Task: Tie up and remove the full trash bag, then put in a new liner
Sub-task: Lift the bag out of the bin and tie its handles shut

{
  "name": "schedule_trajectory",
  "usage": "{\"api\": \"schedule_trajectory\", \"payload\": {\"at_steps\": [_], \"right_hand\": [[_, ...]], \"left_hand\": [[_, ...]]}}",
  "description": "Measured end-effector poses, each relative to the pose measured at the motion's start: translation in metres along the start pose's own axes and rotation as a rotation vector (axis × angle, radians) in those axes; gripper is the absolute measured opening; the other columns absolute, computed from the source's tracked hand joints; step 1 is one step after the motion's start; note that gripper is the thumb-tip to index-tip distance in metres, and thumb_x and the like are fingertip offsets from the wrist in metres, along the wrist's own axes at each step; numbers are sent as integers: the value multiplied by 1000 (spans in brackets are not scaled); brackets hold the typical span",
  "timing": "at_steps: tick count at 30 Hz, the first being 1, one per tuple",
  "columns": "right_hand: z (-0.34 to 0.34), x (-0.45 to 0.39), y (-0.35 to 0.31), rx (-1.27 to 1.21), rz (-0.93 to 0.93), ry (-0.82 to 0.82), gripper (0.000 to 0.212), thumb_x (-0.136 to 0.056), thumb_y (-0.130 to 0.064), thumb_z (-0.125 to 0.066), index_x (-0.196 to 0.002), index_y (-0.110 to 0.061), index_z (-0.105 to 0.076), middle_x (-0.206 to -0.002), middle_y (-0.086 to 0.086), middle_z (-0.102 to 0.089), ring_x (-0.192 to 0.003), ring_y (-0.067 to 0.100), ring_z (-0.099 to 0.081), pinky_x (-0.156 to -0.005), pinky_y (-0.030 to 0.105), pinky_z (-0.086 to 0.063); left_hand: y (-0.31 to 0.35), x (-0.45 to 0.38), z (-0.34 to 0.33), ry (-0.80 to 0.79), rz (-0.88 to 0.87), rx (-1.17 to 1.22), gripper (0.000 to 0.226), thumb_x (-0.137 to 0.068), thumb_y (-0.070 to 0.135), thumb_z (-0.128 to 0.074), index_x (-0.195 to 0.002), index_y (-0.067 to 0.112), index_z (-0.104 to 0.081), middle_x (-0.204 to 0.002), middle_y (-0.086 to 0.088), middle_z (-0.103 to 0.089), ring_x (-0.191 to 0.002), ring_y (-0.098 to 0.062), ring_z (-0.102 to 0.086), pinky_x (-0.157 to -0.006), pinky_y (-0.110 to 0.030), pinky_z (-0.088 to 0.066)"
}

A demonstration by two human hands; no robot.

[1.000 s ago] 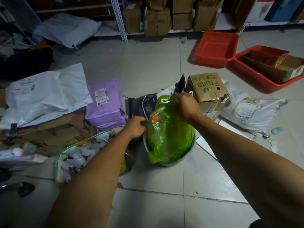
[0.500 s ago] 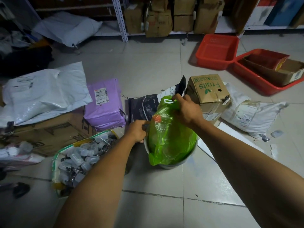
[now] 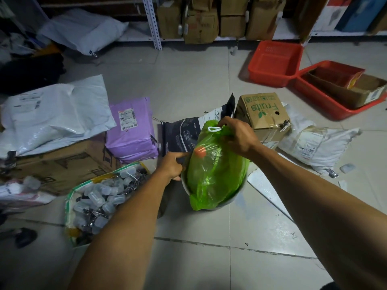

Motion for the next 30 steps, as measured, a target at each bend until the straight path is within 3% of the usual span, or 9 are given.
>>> {"api": "schedule_trajectory", "payload": {"at_steps": [2,7,9,13,17,22,26,28,30], "right_hand": [[5,1,-2,-15,3,3,39,-79,-10,-68,-114,-23,-58,-111,13,-64,-93,29,-61,-76,43,-54],[16,-3,-15,-57,29,7,36,-79,-12,-71,-112,-25,-62,-105,8,-68,-91,27,-64,-76,39,-55],[16,-3,-22,-64,58,-4,34,-80,-12,-71,-110,-25,-63,-103,7,-69,-90,26,-64,-75,40,-56],[14,-2,-29,-71,87,-14,33,-79,-11,-70,-108,-27,-64,-104,5,-69,-90,25,-63,-76,43,-56],[15,-3,-30,-91,87,3,33,-78,-10,-70,-106,-27,-64,-99,3,-69,-86,23,-63,-73,39,-55],[20,-5,-33,-151,79,26,29,-83,-12,-70,-107,-26,-65,-98,4,-68,-87,23,-65,-73,36,-56],[23,-7,-41,-173,92,29,29,-82,-10,-71,-108,-23,-66,-101,5,-69,-90,23,-65,-78,40,-57],[22,-7,-45,-165,107,28,29,-83,-10,-70,-109,-22,-66,-105,5,-69,-93,23,-64,-80,40,-56],[21,-7,-49,-145,127,19,30,-83,-10,-70,-110,-21,-65,-109,6,-68,-97,24,-63,-82,39,-54]], "left_hand": [[3,1,1,10,9,15,53,-90,-8,-56,-133,23,-58,-122,-15,-63,-102,-30,-65,-63,-36,-58],[11,6,6,12,46,-35,50,-89,-10,-56,-132,16,-59,-119,-19,-64,-105,-39,-64,-80,-55,-57],[12,9,4,-2,73,-14,42,-90,-8,-56,-125,15,-61,-113,-17,-62,-102,-40,-63,-78,-53,-56],[16,13,2,2,214,249,15,-95,4,-49,-106,9,-59,-95,-16,-58,-76,-29,-56,-69,-38,-47],[18,9,7,-1,105,124,21,-93,1,-56,-111,6,-65,-90,-15,-59,-85,-33,-58,-72,-44,-51],[10,1,22,34,23,9,28,-91,6,-63,-119,10,-65,-102,-21,-63,-91,-34,-63,-60,-35,-54],[4,-5,23,29,124,241,13,-94,2,-54,-104,4,-64,-83,-14,-57,-63,-23,-61,-49,-25,-48],[4,-5,20,21,233,481,10,-93,2,-51,-87,2,-59,-79,-13,-51,-66,-27,-59,-66,-32,-53],[4,-5,17,9,296,586,12,-89,7,-53,-79,0,-55,-81,-15,-52,-80,-31,-55,-90,-43,-44]]}}
Point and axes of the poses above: each hand's wrist, its own x-axis away from the middle knuckle, its own z-axis out of the back of the hand, y = z × x, the point moved 4 cm from there along -x, towards the middle knuckle
